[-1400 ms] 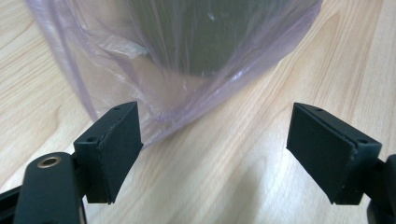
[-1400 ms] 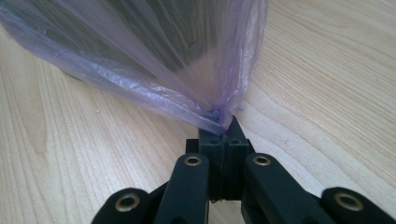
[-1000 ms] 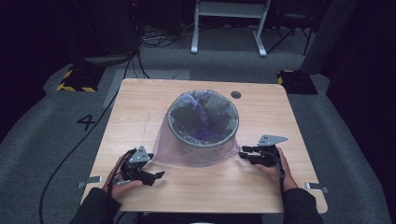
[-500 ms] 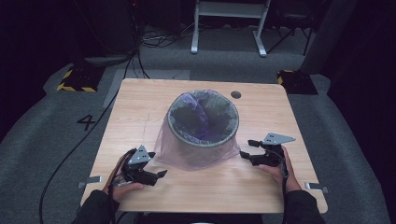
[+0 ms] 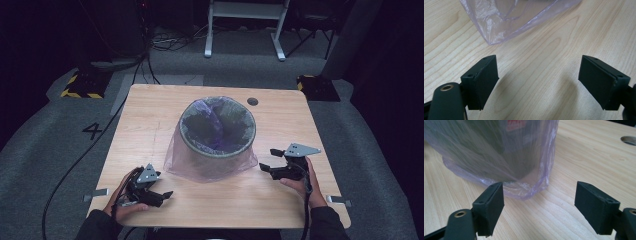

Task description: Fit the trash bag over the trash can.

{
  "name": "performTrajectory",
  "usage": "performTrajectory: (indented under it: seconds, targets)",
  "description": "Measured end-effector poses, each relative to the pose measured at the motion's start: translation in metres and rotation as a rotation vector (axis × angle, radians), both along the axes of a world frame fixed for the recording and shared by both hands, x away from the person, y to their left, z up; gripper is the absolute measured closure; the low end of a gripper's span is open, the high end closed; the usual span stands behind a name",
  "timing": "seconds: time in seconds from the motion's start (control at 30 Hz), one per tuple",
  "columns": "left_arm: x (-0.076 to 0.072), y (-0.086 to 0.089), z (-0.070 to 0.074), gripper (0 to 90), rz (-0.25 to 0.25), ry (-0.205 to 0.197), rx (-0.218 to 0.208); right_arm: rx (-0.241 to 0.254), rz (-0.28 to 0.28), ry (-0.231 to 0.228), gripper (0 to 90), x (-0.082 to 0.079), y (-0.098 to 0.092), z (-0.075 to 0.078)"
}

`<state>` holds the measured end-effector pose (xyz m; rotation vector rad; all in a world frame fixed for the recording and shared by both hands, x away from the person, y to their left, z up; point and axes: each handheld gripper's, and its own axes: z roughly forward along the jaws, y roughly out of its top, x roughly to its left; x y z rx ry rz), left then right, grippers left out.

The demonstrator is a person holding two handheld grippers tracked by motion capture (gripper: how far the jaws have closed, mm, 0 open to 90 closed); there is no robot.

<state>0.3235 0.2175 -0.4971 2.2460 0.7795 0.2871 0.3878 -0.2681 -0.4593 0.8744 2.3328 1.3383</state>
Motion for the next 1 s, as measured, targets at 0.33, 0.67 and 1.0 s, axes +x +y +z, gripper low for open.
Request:
performTrajectory:
  seconds: [0.33,0.67,1.0]
  targets:
    - [0.004,0.001,-0.005,15.6,-0.022,-0.001,0.001,0.008,-0.026,-0.032,20.8,-0.005,-0.003,0.009]
    - [0.004,0.004,-0.007,14.8,-0.024,-0.018,0.002,0.008,-0.033,-0.080,19.5,-0.013,0.001,0.021]
    - [0.005,0.004,-0.007,14.7,-0.026,-0.019,0.002,0.030,-0.058,-0.126,20.3,-0.015,0.002,0.047]
